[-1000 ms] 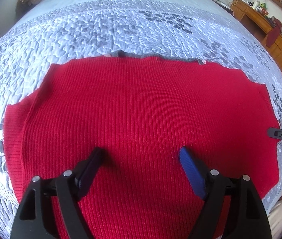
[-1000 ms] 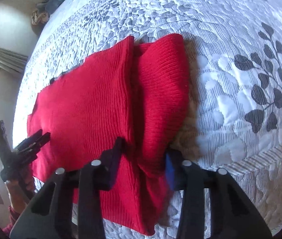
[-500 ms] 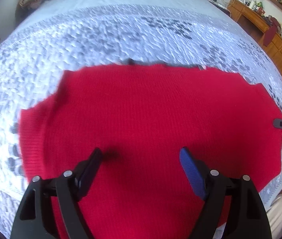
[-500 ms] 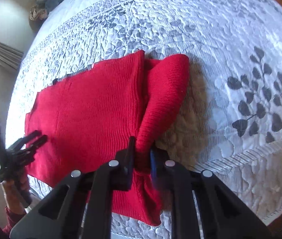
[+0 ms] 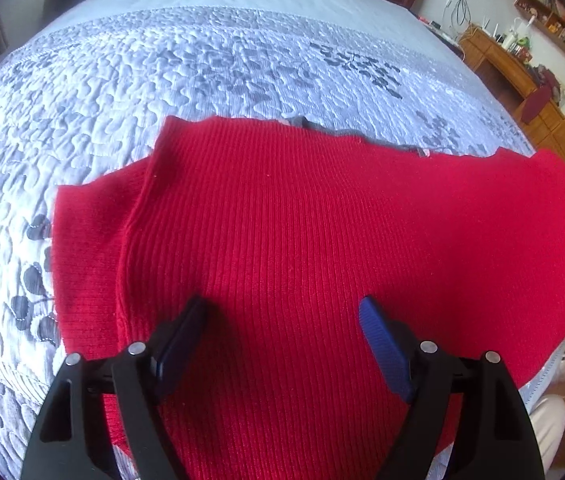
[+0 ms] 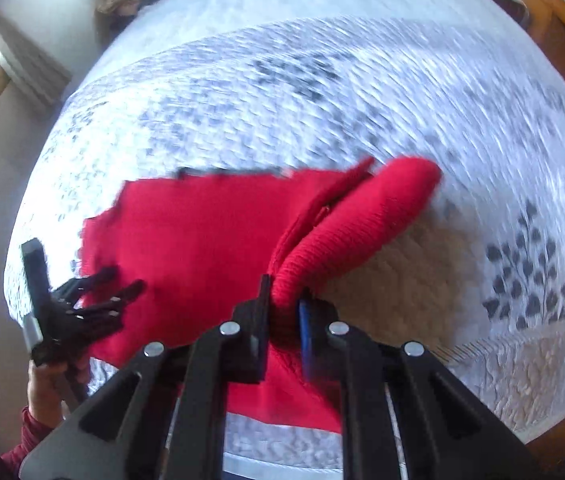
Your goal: Fold small clothes
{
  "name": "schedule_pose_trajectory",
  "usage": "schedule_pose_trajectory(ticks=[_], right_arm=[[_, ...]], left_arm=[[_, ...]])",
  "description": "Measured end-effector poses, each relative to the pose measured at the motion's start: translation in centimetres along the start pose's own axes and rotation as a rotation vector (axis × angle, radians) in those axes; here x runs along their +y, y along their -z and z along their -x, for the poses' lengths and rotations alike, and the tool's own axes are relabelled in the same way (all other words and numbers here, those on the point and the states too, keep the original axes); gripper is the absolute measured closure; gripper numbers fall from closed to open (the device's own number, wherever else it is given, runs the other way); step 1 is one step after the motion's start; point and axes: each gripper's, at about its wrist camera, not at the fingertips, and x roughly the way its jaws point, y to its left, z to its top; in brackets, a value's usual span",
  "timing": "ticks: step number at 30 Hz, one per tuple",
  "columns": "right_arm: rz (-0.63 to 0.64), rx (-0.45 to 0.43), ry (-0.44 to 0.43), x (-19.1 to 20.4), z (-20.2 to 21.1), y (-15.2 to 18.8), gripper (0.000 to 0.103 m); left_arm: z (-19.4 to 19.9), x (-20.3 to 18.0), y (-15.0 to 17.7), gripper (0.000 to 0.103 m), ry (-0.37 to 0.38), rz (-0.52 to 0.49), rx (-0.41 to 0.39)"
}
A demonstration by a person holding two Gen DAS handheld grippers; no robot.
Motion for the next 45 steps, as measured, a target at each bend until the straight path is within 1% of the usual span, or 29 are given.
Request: schedule_pose_trajectory(ticks=[3, 6, 7, 8, 10, 11, 12, 14, 15, 18, 19, 21, 22, 23, 25, 26, 28, 29, 30, 32, 33, 34, 35, 36, 37, 38, 40, 43, 45], right_arm=[[0.082, -0.003, -0.011, 4.5, 0.0, -1.0, 0.092], [0.161, 0.011, -0.014, 8.8, -1.3, -1.5, 0.092], [0.174, 0.019, -0.013, 9.6, -1.8, -1.5, 0.092], [0.204, 0.042, -0.013, 11.1, -3.1, -1.4, 0.092], [0.239, 0.088, -0.022, 12.7, -4.9, -1.1, 0.089], [0.256, 0.117, -0.037, 13.3, -5.9, -0.8, 0.085], [0.257, 0.14, -0.057, 13.6, -6.5, -0.4, 0.085], [0.248, 0.138, -0.099, 13.6, -6.3, 0.2, 0.081], [0.244, 0.123, -0.106, 13.4, -5.8, 0.5, 0.081], [0.246, 0.065, -0.103, 12.0, -3.4, 1.5, 0.071], [0.244, 0.056, -0.097, 11.6, -2.9, 1.8, 0.066], [0.252, 0.053, -0.086, 10.5, -2.1, 2.9, 0.063], [0.255, 0.054, -0.081, 10.3, -2.2, 3.3, 0.058], [0.267, 0.053, -0.067, 9.8, -2.2, 4.0, 0.045], [0.303, 0.028, -0.045, 9.5, -2.4, 5.0, 0.03], [0.315, 0.02, -0.038, 9.4, -2.6, 5.3, 0.027], [0.36, 0.032, -0.033, 9.5, -3.5, 6.1, 0.024], [0.371, 0.031, -0.03, 9.5, -3.9, 6.3, 0.021], [0.395, 0.028, -0.007, 9.6, -4.6, 6.4, 0.02], [0.415, 0.032, 0.015, 9.4, -5.7, 6.4, 0.02], [0.423, 0.046, 0.003, 9.3, -6.3, 6.4, 0.02], [0.427, 0.059, -0.017, 9.3, -6.7, 6.5, 0.024], [0.43, 0.069, -0.033, 9.2, -7.1, 6.5, 0.041], [0.434, 0.091, -0.055, 9.2, -7.5, 6.6, 0.053], [0.429, 0.118, -0.085, 9.1, -7.9, 6.8, 0.082], [0.418, 0.134, -0.112, 9.0, -7.9, 7.0, 0.097], [0.421, 0.118, -0.14, 8.8, -7.4, 7.5, 0.097], [0.439, 0.081, -0.146, 8.9, -5.8, 8.2, 0.097], [0.434, 0.052, -0.159, 8.9, -4.4, 8.3, 0.097]], left_arm=[[-0.2, 0.2, 0.2, 0.023, 0.023, -0.007, -0.008], [-0.1, 0.3, 0.4, 0.023, 0.035, -0.018, -0.011], [-0.1, 0.4, 0.4, 0.023, 0.042, -0.017, -0.012], [-0.1, 0.5, 0.5, 0.023, 0.051, -0.013, -0.012], [-0.2, 0.9, 0.5, 0.023, 0.071, -0.007, -0.013], [-0.1, 0.9, 0.5, 0.023, 0.077, -0.005, -0.014], [-0.1, 1.0, 0.5, 0.023, 0.084, -0.005, -0.015], [-0.1, 1.1, 0.6, 0.023, 0.088, -0.008, -0.019], [-0.1, 1.0, 0.7, 0.023, 0.087, -0.013, -0.02], [-0.2, 0.7, 0.8, 0.023, 0.071, -0.029, -0.021], [-0.2, 0.5, 0.9, 0.023, 0.066, -0.033, -0.021], [-0.1, 0.6, 0.9, 0.023, 0.075, -0.031, -0.021], [0.1, 0.9, 0.9, 0.023, 0.094, -0.017, -0.021], [0.3, 1.2, 0.9, 0.023, 0.113, -0.002, -0.02], [0.5, 2.1, 0.8, 0.023, 0.163, 0.04, -0.014], [0.6, 2.6, 0.7, 0.023, 0.191, 0.068, -0.008], [0.6, 3.2, 0.4, 0.023, 0.222, 0.103, 0.005], [0.6, 3.3, 0.3, 0.023, 0.225, 0.111, 0.013], [0.7, 3.2, 0.3, 0.023, 0.223, 0.118, 0.019], [1.0, 3.2, 0.1, 0.023, 0.226, 0.148, 0.031], [1.1, 3.2, -0.1, 0.023, 0.237, 0.167, 0.037], [1.2, 3.2, -0.2, 0.023, 0.253, 0.186, 0.044], [1.2, 3.2, -0.4, 0.023, 0.28, 0.21, 0.059], [1.0, 3.1, -0.6, 0.023, 0.29, 0.221, 0.069], [0.8, 3.0, -0.8, 0.023, 0.297, 0.234, 0.081], [0.8, 2.8, -0.9, 0.023, 0.3, 0.239, 0.087], [0.7, 2.4, -1.1, 0.023, 0.316, 0.246, 0.101], [0.4, 1.6, -1.5, 0.023, 0.359, 0.262, 0.13], [-0.2, 0.9, -1.7, 0.023, 0.364, 0.268, 0.156]])
